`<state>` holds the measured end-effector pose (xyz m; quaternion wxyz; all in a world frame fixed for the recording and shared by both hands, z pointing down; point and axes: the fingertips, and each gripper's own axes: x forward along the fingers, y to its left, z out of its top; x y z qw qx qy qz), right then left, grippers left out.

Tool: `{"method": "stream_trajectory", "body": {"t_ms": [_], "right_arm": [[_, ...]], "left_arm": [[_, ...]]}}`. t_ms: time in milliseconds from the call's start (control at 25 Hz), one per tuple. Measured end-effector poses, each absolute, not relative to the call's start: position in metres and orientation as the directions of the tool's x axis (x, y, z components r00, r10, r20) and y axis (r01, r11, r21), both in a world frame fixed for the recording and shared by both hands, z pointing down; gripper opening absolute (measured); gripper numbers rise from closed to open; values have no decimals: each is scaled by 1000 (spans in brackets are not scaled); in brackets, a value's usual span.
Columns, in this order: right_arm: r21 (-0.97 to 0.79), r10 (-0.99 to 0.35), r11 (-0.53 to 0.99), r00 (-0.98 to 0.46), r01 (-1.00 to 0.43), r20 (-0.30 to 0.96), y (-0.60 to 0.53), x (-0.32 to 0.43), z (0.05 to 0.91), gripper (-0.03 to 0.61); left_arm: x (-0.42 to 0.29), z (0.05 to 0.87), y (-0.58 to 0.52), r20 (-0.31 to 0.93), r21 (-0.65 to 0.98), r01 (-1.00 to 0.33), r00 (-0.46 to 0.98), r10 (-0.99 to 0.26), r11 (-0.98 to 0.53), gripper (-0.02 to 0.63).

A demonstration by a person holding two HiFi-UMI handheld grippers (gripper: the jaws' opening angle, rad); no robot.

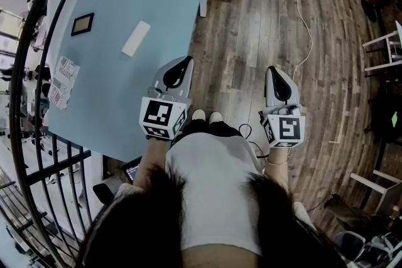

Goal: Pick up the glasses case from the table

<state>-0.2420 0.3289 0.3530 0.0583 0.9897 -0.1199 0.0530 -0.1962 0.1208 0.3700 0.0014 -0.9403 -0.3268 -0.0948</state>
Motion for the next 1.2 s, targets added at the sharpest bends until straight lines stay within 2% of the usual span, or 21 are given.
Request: {"method": "stream_trajectory", "body": {"t_ms": [840, 1200], "right_arm": [[69, -298, -949, 946, -308, 126, 348, -235, 369, 3], [73, -271, -957, 953, -282, 133, 364, -175, 375, 3]], "left_arm": [[-191, 378, 142, 178, 74, 576, 796, 579, -814, 58], [-124, 381, 152, 171, 71, 582, 793, 584, -810, 129]]}}
